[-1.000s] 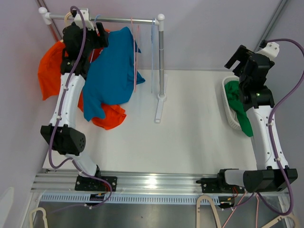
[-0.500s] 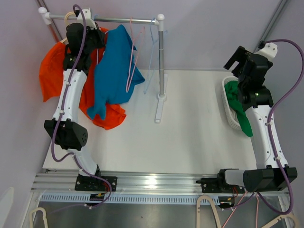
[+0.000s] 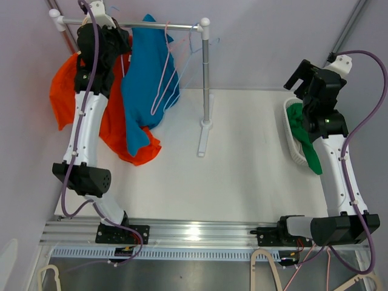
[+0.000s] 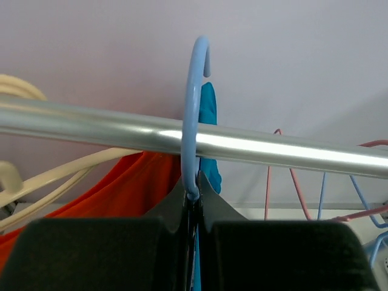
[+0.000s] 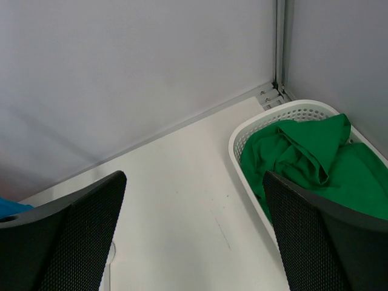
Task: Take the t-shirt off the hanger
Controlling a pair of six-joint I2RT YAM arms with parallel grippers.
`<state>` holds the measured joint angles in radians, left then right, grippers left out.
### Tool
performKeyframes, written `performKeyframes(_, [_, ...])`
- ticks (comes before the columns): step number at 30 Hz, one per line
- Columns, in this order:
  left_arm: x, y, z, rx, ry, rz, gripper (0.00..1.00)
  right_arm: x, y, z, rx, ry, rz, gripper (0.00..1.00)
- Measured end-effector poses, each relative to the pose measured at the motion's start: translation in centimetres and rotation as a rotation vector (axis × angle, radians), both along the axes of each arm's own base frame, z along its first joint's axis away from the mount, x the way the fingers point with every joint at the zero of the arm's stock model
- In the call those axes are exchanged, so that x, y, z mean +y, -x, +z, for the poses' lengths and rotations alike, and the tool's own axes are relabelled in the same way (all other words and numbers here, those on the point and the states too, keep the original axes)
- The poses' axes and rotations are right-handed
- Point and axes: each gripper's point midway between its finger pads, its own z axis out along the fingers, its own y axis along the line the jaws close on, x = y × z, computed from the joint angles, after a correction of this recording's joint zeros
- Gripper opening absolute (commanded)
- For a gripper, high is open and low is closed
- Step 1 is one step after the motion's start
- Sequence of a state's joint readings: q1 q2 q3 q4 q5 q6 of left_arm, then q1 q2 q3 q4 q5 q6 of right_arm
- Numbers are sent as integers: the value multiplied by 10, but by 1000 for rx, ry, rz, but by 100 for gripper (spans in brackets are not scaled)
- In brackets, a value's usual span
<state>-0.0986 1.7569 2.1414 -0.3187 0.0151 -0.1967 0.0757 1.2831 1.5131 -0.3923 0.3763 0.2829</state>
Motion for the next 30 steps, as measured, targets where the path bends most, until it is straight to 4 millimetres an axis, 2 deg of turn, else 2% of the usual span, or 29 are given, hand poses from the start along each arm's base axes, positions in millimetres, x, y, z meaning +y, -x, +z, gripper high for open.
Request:
performKeyframes(4, [15, 19, 4, 36, 37, 129, 1, 5, 2, 0, 3, 0, 22, 100])
performKeyframes(6, [25, 35, 2, 66, 55, 214, 1, 17, 5, 1, 2, 3, 60, 99])
performKeyframes(8, [28, 54, -1, 91, 72, 269, 1, 36, 11, 1, 3, 9, 120, 100])
performKeyframes(12, [24, 105, -12, 129, 106, 309, 1, 104, 35, 5, -12, 31, 330, 100])
performKeyframes(15, [23, 146, -23, 141, 139, 326, 1, 169, 75, 8, -41, 54, 543, 100])
performKeyframes(17, [26, 169, -27, 137, 167, 343, 1, 213, 112, 8, -70, 49, 711, 99])
performKeyframes(20, [29, 197, -37, 144, 198, 371, 1, 266, 171, 2, -119, 34, 946, 99])
performKeyframes(25, [26, 219, -53, 173, 223, 402, 1, 344, 258, -34, -134, 77, 1248, 99])
performKeyframes(30, [22, 228, -71, 233, 234, 440, 1, 416, 296, -78, -107, 170, 1391, 100])
